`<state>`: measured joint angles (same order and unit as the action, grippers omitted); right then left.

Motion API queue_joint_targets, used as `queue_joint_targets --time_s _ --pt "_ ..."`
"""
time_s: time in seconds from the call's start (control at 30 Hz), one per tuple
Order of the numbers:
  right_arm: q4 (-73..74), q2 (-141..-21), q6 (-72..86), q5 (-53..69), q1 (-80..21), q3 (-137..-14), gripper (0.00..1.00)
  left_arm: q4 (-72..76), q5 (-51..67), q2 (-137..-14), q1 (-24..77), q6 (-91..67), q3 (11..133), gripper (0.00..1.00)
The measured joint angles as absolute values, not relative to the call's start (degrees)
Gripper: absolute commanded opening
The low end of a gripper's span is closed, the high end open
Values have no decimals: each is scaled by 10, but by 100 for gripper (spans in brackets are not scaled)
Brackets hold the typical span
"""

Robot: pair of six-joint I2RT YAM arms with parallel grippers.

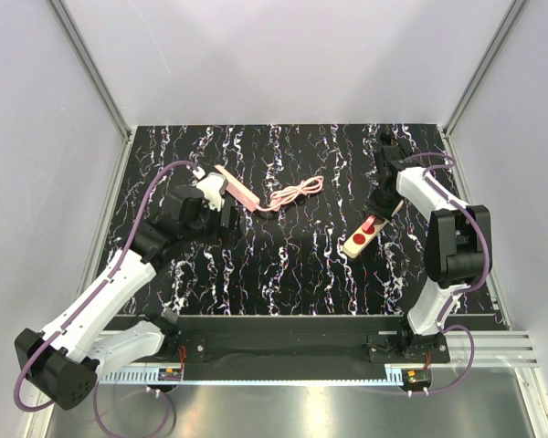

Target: Insert the plug

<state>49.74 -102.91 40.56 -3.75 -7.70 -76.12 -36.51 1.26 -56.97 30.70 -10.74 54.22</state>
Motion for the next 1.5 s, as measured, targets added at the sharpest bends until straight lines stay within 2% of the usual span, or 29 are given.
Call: queue_joint_targets --time_s 1.5 --pt "517 -1053 355 -70 -98 -783 0 -365 12 -570 307 -107 542 99"
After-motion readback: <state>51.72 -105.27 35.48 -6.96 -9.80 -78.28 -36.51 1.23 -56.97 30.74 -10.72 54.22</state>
